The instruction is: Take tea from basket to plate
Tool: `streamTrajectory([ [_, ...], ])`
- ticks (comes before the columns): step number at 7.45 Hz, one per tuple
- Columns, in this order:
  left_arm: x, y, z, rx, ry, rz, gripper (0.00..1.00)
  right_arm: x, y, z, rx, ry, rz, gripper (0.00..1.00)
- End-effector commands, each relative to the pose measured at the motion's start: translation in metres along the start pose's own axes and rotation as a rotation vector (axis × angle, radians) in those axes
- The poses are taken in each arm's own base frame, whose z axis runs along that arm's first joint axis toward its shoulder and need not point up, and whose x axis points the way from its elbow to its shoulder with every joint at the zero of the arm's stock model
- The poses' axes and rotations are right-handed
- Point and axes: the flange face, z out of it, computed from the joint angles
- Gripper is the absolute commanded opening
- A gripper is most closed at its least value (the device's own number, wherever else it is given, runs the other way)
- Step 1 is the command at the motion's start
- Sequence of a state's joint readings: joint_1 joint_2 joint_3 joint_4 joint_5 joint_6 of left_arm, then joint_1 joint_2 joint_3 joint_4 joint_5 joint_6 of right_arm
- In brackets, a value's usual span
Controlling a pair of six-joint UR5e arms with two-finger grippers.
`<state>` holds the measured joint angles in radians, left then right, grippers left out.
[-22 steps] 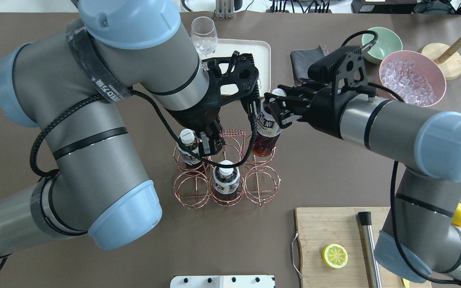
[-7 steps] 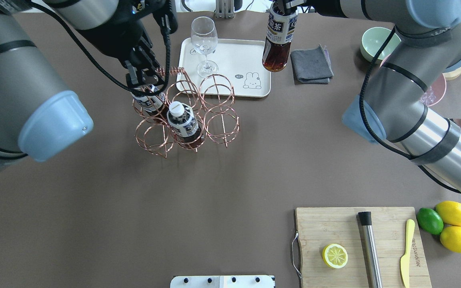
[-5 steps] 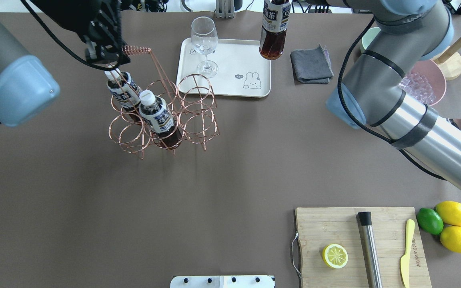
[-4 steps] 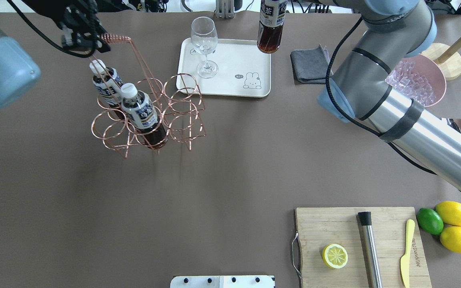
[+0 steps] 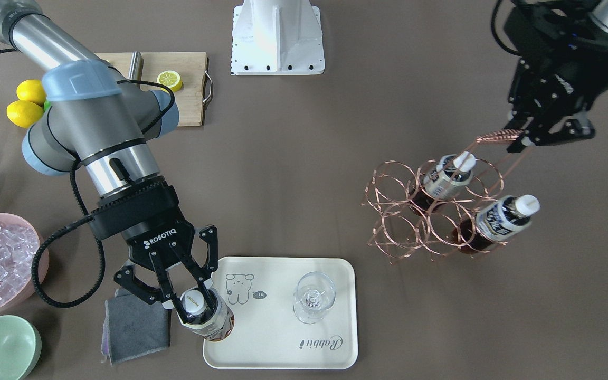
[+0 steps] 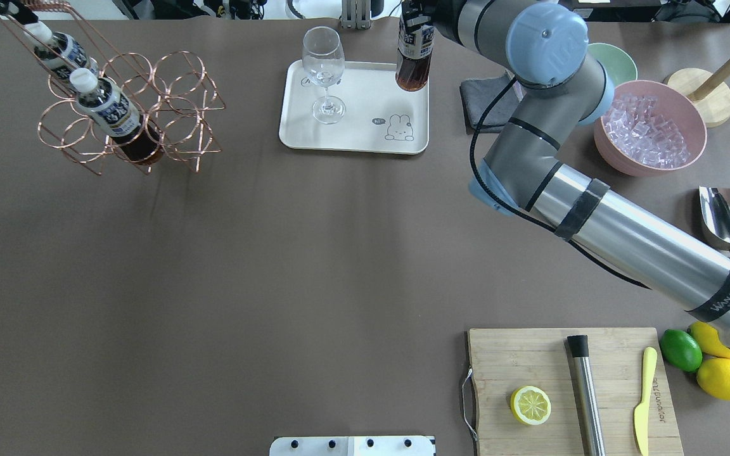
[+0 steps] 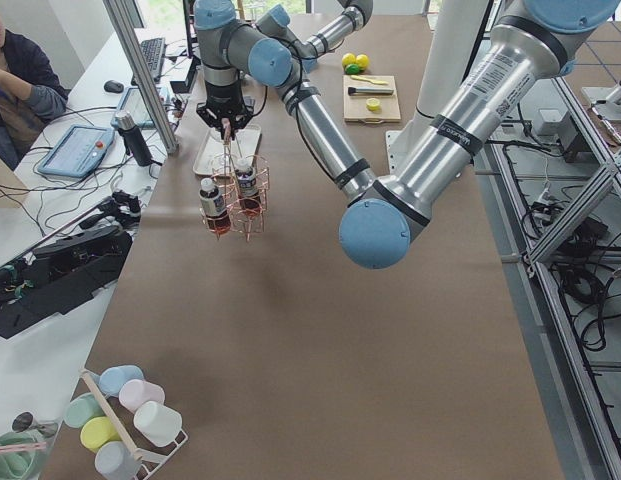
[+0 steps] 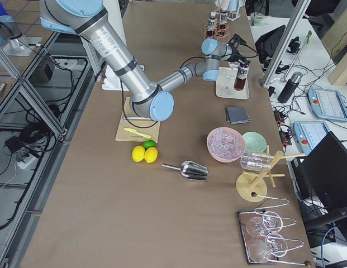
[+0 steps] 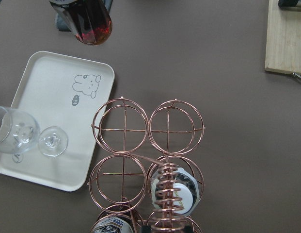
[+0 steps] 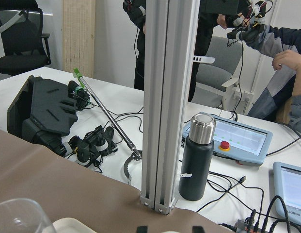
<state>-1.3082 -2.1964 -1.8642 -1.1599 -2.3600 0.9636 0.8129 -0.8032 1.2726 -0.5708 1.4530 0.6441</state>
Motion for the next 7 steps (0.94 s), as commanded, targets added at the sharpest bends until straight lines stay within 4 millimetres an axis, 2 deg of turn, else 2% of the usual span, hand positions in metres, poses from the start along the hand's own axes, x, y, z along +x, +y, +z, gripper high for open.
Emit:
streamTrajectory([
  [1, -0.048, 0.104, -0.013, -0.057, 0.007, 0.02, 0.0, -0.035, 0.039, 0.009, -0.013, 0.011, -0.009, 0.0],
  [3, -0.073, 0.174, -0.012, -0.06, 0.042, 0.021, 0.0, -0.043, 0.045, 0.01, -0.017, 0.008, -0.011, 0.0],
  [4, -0.07, 0.202, -0.01, -0.066, 0.045, -0.009, 0.0, -0.045, 0.048, 0.01, -0.019, 0.008, -0.012, 0.0],
  [5, -0.069, 0.223, -0.006, -0.071, 0.05, -0.037, 0.0, -0.047, 0.048, 0.01, -0.018, 0.009, -0.011, 0.0],
  [7, -0.085, 0.258, 0.014, -0.083, 0.053, -0.056, 0.0, -0.053, 0.054, 0.01, -0.023, -0.001, -0.012, 0.0],
])
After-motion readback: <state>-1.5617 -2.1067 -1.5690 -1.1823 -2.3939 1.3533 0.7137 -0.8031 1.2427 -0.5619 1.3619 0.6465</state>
